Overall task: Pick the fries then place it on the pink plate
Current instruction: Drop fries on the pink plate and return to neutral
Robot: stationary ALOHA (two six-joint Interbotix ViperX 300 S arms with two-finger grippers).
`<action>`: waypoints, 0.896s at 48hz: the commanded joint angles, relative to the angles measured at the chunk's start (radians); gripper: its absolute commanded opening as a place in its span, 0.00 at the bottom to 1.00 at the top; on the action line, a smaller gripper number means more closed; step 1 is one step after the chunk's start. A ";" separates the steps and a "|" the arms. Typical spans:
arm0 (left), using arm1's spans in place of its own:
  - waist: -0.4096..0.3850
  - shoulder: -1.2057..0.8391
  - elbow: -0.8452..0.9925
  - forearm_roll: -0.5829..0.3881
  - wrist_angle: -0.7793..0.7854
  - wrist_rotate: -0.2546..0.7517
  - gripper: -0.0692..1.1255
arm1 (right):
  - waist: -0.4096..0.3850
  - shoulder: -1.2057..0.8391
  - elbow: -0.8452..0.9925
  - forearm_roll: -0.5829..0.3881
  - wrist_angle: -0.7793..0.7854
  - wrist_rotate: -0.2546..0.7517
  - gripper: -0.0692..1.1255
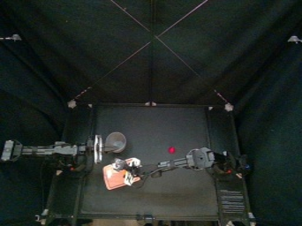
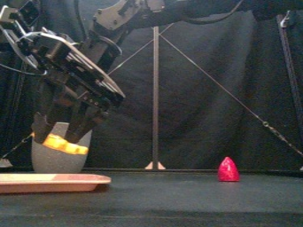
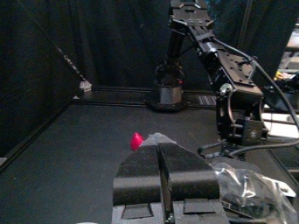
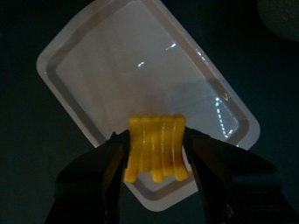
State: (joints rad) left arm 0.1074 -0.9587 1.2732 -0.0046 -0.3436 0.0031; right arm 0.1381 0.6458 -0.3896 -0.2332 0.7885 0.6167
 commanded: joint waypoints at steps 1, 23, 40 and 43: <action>0.008 0.002 -0.015 0.000 -0.005 0.000 0.04 | -0.002 -0.020 -0.063 -0.017 0.028 0.000 0.75; 0.008 0.002 -0.014 0.000 -0.006 -0.003 0.04 | 0.028 -0.015 -0.107 -0.094 0.110 0.025 0.94; 0.008 0.000 -0.014 0.000 -0.006 -0.003 0.04 | 0.121 -0.190 0.089 -0.374 0.110 0.241 0.94; 0.008 0.000 -0.014 0.000 -0.006 -0.003 0.04 | 0.135 -0.250 0.161 -0.449 0.110 0.316 0.94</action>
State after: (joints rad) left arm 0.1120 -0.9603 1.2732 -0.0046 -0.3436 0.0015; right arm 0.2623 0.5154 -0.2807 -0.6029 0.9004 0.8744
